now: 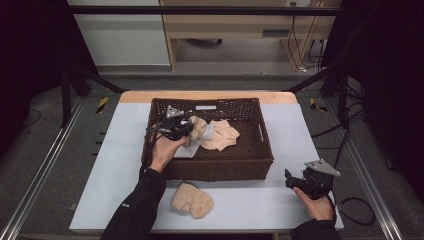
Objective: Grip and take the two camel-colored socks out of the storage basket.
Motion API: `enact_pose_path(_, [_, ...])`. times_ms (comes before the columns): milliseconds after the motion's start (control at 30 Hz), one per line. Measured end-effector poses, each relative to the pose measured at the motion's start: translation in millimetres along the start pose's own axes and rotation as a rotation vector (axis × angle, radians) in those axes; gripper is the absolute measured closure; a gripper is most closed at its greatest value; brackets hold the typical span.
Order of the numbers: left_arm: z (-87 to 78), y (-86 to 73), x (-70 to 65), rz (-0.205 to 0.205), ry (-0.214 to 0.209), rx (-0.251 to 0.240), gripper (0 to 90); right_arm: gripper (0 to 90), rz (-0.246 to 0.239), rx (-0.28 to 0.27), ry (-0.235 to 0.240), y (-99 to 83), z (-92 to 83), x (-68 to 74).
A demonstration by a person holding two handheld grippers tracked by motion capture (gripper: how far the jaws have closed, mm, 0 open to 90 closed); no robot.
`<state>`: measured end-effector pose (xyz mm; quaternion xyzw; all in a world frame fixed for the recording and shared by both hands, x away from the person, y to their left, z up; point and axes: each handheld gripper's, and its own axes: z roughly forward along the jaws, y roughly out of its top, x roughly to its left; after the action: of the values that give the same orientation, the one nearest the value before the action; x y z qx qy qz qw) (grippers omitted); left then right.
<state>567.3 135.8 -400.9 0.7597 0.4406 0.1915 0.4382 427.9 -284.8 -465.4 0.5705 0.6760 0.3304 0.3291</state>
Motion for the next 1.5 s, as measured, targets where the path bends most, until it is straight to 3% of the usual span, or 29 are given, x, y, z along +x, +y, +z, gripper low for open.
enact_pose_path(200, [-22.4, 9.7, -6.6, 0.020, -0.024, -0.134, 85.6, 5.7, 0.000, -0.002, -0.004, 0.1, -0.2, -0.1])
enact_pose_path(367, [-40.2, 19.3, -13.1, 0.032, -0.041, -0.202, 85.8, 5.7, -0.002, -0.003, -0.006, 0.0, -0.6, -0.3])
enact_pose_path(767, [-78.1, 31.4, -22.1, 0.053, -0.084, -0.285, 85.8, 5.8, -0.001, -0.007, -0.010, 0.1, -1.2, -1.1])
enact_pose_path(1033, [-117.0, 34.7, -38.7, 0.105, -0.141, -0.351, 85.8, 5.8, 0.006, -0.006, -0.012, 0.0, -2.1, -1.0])
enact_pose_path(1500, [-170.0, 12.7, -67.8, 0.186, -0.230, -0.391, 85.8, 5.8, 0.004, -0.010, -0.016, -0.3, -2.9, -1.7])
